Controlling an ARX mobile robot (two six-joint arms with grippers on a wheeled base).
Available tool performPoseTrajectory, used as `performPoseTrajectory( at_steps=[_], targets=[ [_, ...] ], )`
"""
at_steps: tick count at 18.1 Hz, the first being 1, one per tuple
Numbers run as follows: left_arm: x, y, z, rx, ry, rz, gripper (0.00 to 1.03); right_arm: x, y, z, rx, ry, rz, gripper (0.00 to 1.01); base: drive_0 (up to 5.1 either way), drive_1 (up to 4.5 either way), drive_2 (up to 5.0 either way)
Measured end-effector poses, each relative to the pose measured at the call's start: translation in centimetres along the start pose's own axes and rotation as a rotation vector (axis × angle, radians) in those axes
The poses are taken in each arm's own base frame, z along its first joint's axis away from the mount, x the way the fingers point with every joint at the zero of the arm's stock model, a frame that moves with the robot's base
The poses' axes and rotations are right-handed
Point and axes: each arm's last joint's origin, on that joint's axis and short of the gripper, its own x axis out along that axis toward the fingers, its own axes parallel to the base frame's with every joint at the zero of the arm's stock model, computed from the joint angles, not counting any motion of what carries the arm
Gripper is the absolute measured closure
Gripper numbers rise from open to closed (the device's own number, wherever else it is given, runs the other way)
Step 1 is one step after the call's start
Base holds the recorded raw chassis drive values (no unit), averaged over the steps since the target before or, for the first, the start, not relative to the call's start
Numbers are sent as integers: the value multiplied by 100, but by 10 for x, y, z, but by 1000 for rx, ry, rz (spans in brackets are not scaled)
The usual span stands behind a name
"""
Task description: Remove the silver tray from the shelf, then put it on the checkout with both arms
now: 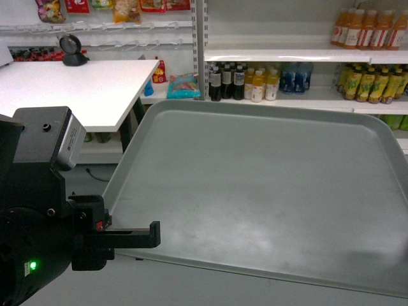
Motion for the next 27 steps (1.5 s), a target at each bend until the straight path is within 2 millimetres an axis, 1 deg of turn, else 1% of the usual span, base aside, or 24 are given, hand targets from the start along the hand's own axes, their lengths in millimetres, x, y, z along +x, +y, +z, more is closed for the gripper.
performPoseTrajectory(
  at_steps=[27],
  targets=[
    [0, 0, 0, 2, 3, 0, 100, 0, 0, -1, 0, 5, 1, 98, -498, 246, 246]
  ],
)
